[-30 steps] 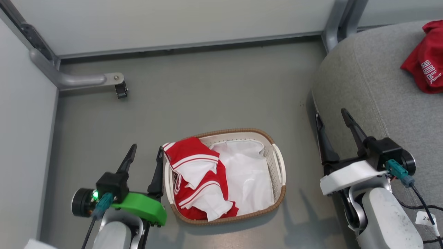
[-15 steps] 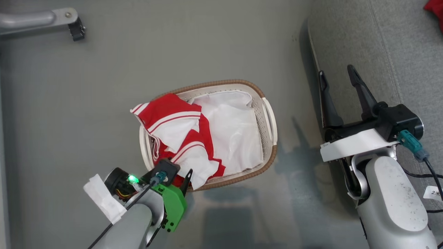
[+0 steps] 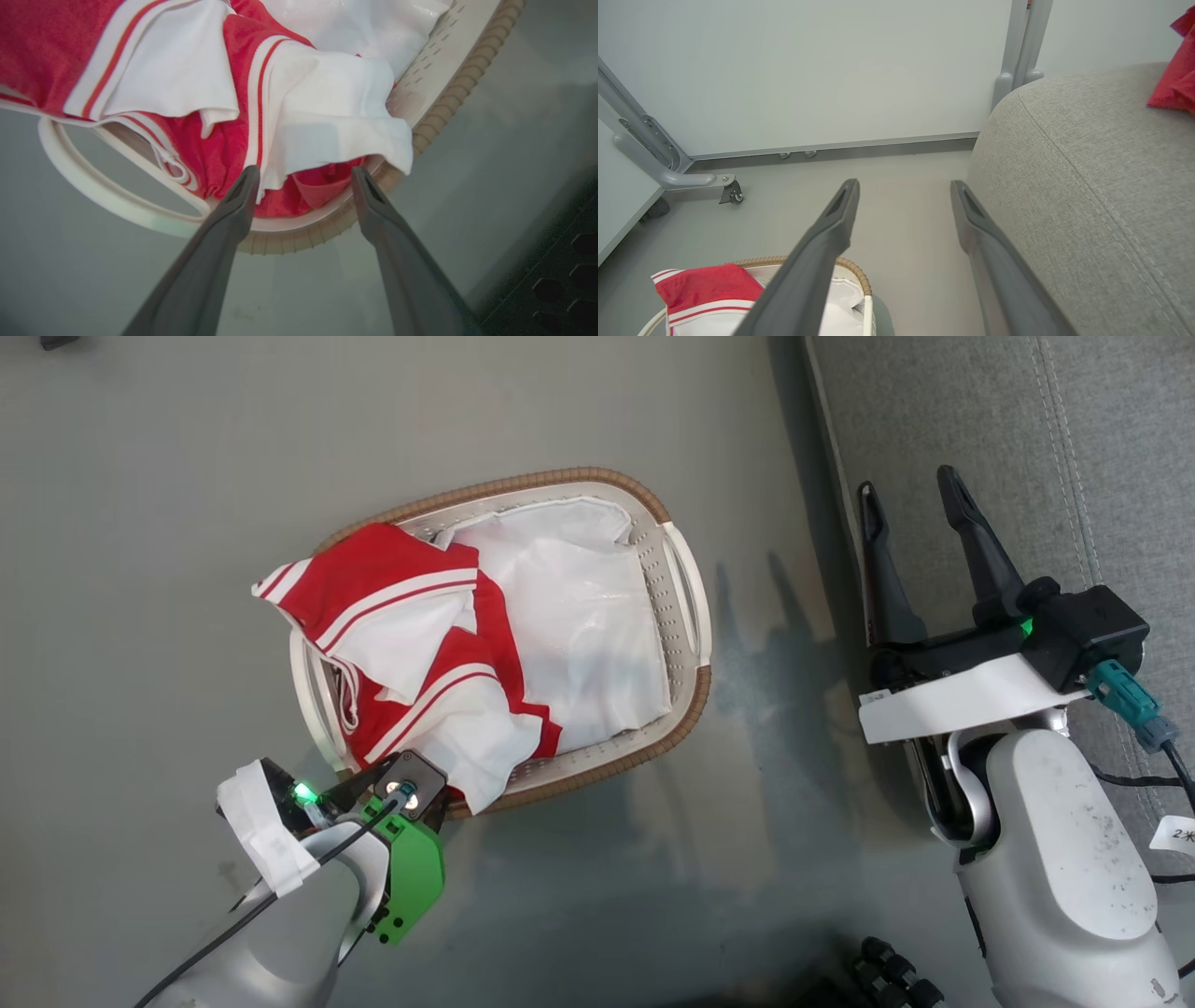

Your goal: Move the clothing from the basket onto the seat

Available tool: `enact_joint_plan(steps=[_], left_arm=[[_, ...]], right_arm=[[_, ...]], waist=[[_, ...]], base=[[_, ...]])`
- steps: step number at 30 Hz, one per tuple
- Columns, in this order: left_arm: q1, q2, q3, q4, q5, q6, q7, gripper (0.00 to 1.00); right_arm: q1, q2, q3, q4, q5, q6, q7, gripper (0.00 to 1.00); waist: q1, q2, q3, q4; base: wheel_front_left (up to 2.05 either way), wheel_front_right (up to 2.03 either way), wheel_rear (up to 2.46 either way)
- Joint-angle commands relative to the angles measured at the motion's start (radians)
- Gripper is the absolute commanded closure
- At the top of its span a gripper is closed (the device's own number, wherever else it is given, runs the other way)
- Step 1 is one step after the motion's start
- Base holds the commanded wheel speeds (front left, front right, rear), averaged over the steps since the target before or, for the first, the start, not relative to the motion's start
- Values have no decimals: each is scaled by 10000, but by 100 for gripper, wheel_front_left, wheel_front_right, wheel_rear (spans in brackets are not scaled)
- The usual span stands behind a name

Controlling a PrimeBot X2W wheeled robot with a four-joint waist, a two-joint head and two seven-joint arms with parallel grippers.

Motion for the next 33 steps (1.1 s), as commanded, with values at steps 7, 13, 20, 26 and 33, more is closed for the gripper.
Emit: enact_joint_plan(steps=[7,13,20,26,33], left_arm=[[-562,-14,-177,709,114,106,-290,0],[-887,-92,-310,1198,185,164,-390,0],[-1170,-148,-421,1647,128,177,-354,8],[-1321,-332,-452,1757,-1,195,-723,100],[-1328,-580,-542,1468,-113,122,-1375,100]], right_arm=[[-187,-28,117,-143,224,-14,-23,0],[-297,-28,225,-205,354,-14,-23,0],[-336,-28,304,-264,500,-14,-23,0],[-266,-28,342,-188,562,-14,-23,0],[-81,-29,361,33,501,-14,-23,0]], waist=[[-2,0,587,-435],[-2,0,788,-663],[-2,0,904,-849],[-2,0,769,-889],[-2,0,101,-729]], base=[[0,0,0],[0,0,0],[0,0,0],[0,0,0],[0,0,0]])
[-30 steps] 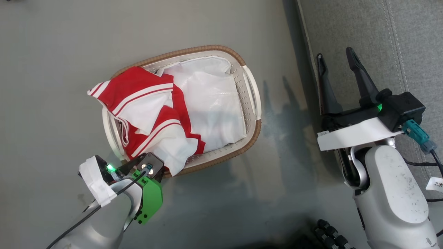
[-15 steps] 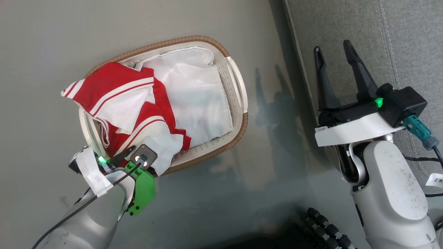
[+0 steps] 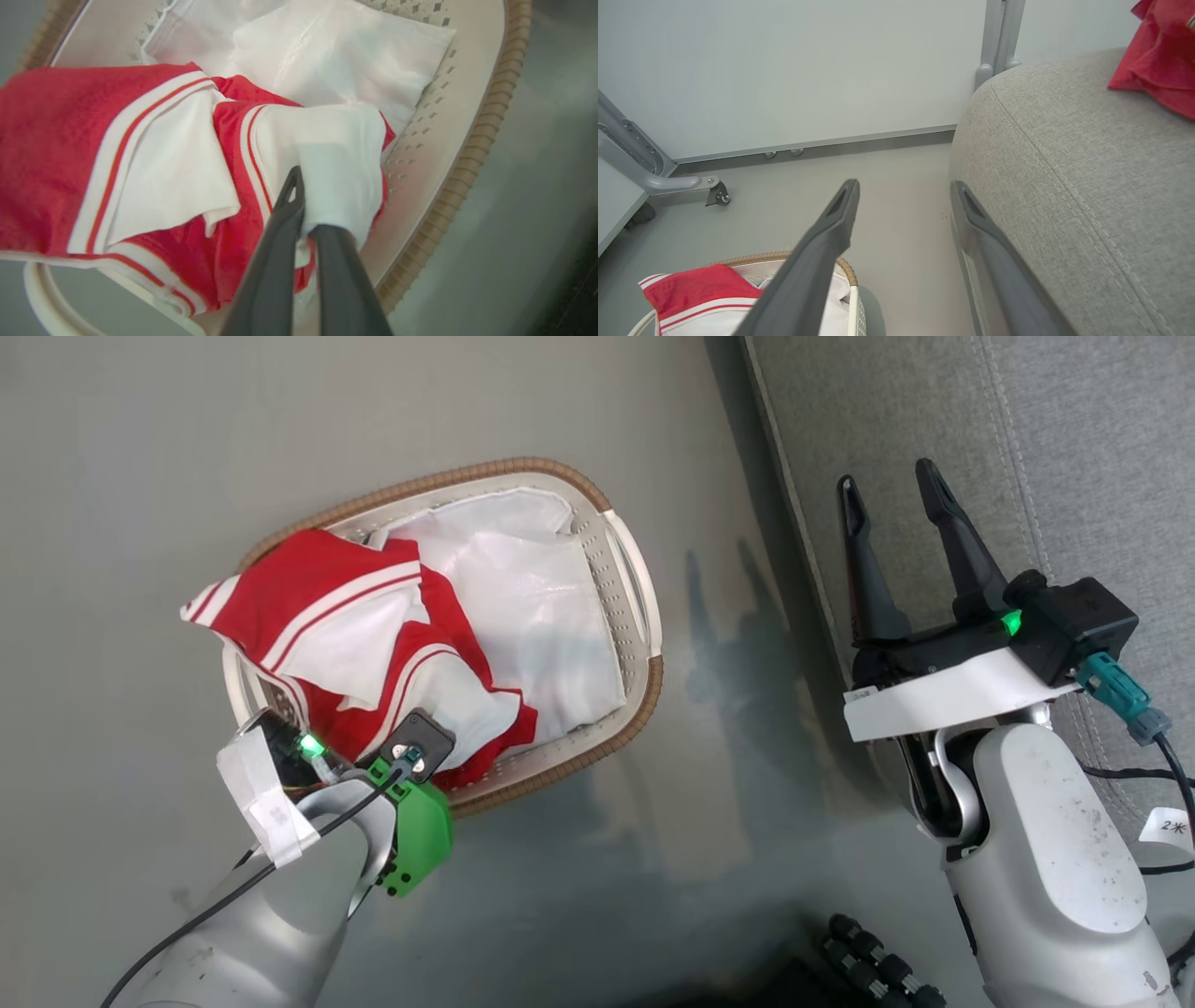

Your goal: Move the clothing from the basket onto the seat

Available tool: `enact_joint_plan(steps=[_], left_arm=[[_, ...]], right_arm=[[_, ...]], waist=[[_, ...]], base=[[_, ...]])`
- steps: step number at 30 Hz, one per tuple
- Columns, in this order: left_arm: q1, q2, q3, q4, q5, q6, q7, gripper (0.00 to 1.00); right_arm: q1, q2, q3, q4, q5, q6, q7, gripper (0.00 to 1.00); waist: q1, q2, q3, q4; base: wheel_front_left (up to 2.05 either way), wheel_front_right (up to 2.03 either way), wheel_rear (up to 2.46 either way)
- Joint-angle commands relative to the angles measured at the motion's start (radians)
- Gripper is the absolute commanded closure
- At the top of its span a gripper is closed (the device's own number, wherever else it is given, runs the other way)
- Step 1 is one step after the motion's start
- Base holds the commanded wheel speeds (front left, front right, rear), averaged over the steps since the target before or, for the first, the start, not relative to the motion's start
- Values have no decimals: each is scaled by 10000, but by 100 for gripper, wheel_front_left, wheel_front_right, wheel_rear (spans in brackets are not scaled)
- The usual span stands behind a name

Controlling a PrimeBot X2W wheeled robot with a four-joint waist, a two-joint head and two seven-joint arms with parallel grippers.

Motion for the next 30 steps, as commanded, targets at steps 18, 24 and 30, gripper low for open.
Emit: enact_joint_plan(steps=[18,24,30], left_arm=[[861,1276,272,-4236,-257,-113,-453,100],[497,1865,40,-5405,-366,-140,-253,100],[-287,2504,-195,-6671,-708,-157,522,100]], right_arm=[[1316,-33,-108,1093,-626,-14,-23,0],[1890,-34,26,1391,-734,-14,-23,0],[2232,-34,388,1541,-638,-14,-23,0]], waist=[[0,0,-3903,859],[0,0,-5201,995],[0,0,-6165,1039]], base=[[0,0,0],[0,0,0],[0,0,0]])
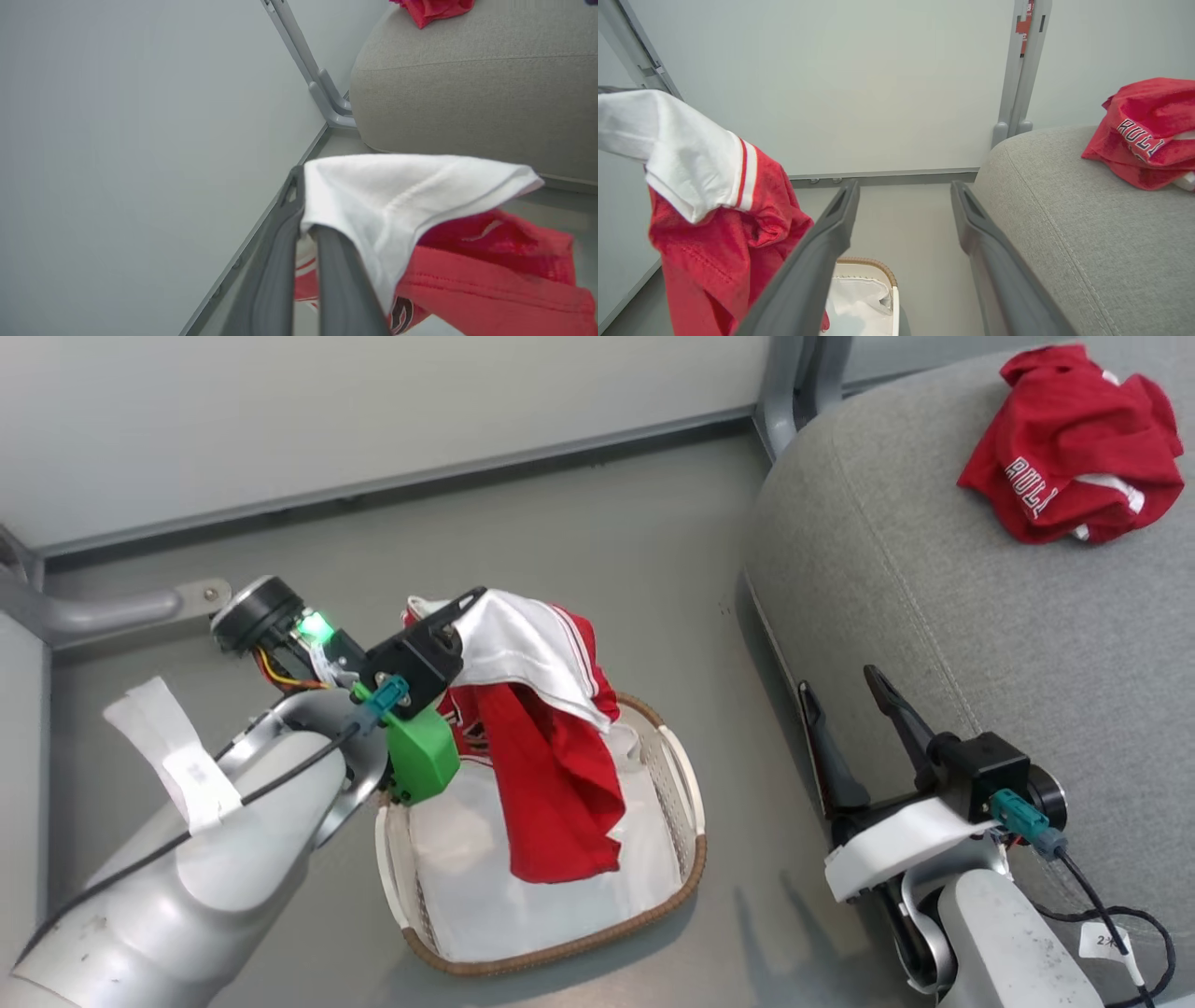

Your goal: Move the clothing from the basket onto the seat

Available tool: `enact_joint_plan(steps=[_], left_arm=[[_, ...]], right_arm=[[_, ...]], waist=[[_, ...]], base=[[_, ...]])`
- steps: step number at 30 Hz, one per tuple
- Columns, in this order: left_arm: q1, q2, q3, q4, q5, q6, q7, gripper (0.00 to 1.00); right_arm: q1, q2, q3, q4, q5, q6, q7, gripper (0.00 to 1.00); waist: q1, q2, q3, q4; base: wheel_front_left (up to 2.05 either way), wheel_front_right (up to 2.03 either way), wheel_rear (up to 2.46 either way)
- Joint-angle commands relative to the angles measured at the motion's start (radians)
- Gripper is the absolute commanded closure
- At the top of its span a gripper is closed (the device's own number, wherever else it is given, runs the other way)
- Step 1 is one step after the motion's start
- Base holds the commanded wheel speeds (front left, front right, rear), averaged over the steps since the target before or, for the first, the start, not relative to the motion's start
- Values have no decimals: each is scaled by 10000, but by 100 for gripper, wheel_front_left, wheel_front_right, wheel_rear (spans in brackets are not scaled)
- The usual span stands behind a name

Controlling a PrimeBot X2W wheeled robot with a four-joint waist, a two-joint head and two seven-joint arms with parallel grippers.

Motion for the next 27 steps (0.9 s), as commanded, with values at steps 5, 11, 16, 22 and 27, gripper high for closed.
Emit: enact_joint_plan(steps=[5,11,16,22,27], left_arm=[[-858,479,64,-899,-394,-20,585,100],[-1463,733,199,-1422,-588,-21,885,100],[-1608,700,274,-1590,-728,72,995,100],[-1671,549,188,-1739,-775,77,963,100],[-1722,350,33,-1965,-799,66,930,100]], right_arm=[[251,-37,470,-33,182,-14,-21,0],[-47,-37,1286,-253,403,-14,-21,0],[-623,-35,2192,-182,695,-14,-21,0],[-1750,-40,3140,451,827,-14,-21,0],[-2639,-35,3530,1579,1030,-14,-20,0]], waist=[[0,0,-1467,176],[0,0,-1663,81],[0,0,-1662,77],[0,0,-1658,231],[0,0,-1692,499]], base=[[0,0,0],[0,0,0],[0,0,0],[0,0,0],[0,0,0]])
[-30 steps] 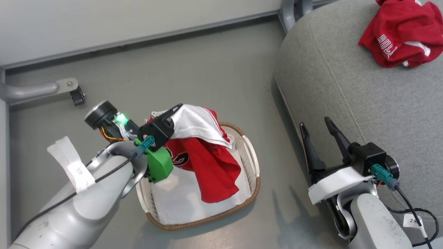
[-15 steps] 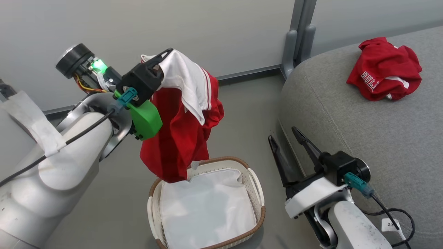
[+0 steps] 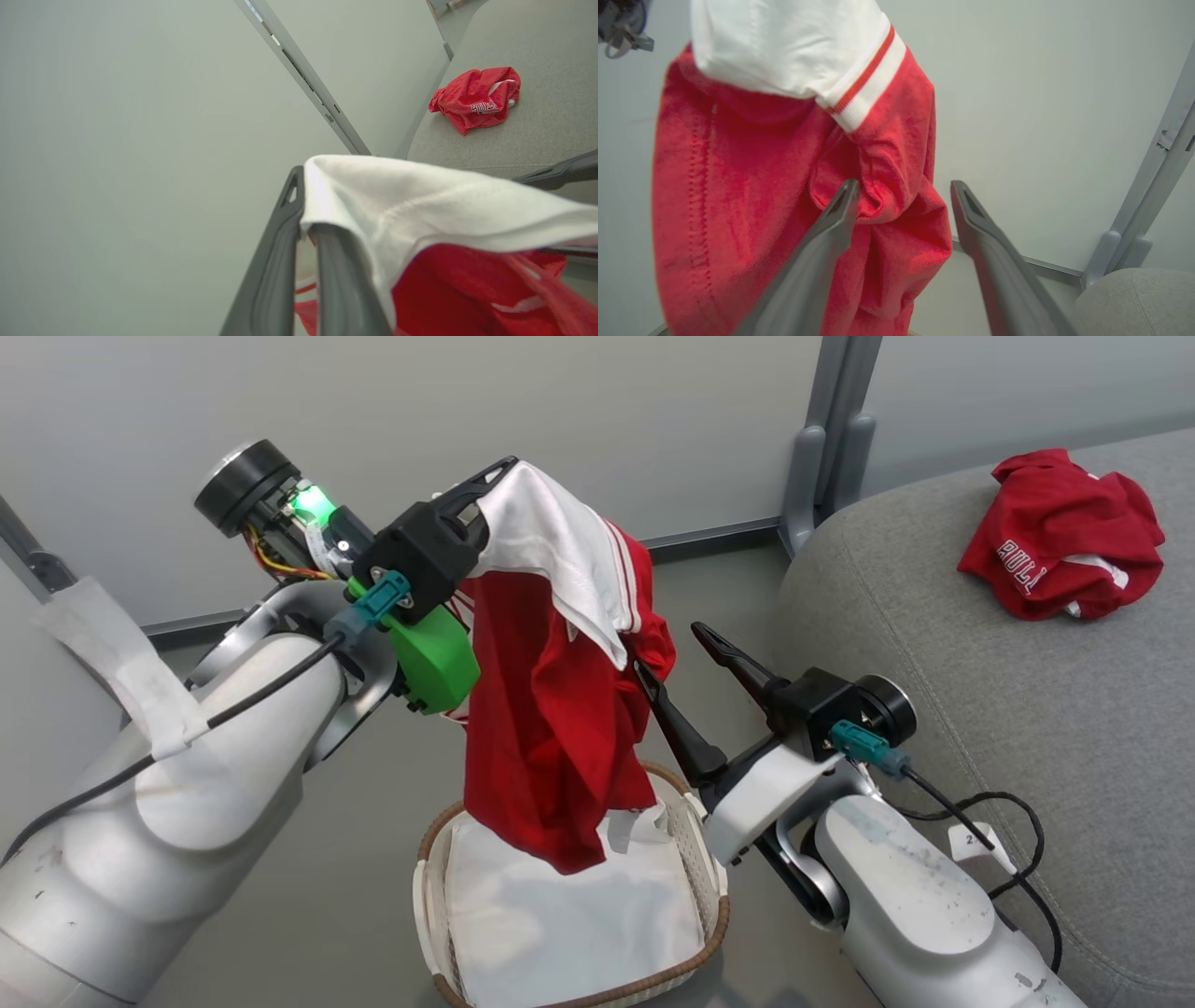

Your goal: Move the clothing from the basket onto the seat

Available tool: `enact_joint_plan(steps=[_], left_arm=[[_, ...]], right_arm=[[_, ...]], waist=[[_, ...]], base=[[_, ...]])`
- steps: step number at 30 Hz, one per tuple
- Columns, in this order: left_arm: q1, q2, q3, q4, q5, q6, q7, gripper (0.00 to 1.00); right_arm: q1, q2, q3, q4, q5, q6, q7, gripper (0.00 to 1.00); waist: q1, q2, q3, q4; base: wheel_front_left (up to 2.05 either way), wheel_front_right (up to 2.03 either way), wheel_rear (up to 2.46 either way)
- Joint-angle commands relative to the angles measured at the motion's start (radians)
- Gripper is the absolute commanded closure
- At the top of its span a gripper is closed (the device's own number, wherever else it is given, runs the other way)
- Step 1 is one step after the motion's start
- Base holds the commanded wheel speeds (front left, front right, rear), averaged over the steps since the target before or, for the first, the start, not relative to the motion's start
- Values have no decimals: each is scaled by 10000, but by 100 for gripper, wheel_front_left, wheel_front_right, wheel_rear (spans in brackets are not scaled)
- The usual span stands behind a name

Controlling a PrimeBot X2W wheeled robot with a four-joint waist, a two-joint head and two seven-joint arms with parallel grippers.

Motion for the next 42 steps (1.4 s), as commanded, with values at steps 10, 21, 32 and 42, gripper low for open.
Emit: enact_joint_plan(steps=[10,21,32,42], left_arm=[[-1,-326,-447,-827,-96,15,83,100],[882,-31,-260,-1185,-744,385,46,100],[3297,36,511,-1269,-2270,1462,-991,0],[5381,-256,386,-1110,-2782,1970,-1687,0]], right_arm=[[-1194,-31,848,1569,966,-14,-20,0],[-1759,-31,1272,1596,1436,-14,-21,100],[-1954,-32,472,1476,822,-14,-21,100],[-1760,-32,-747,1506,-130,-14,-21,100]], waist=[[1,0,-110,519],[1,0,-148,675],[1,0,-215,651],[1,0,-276,705]], base=[[0,0,0],[0,0,0],[0,0,0],[0,0,0]])
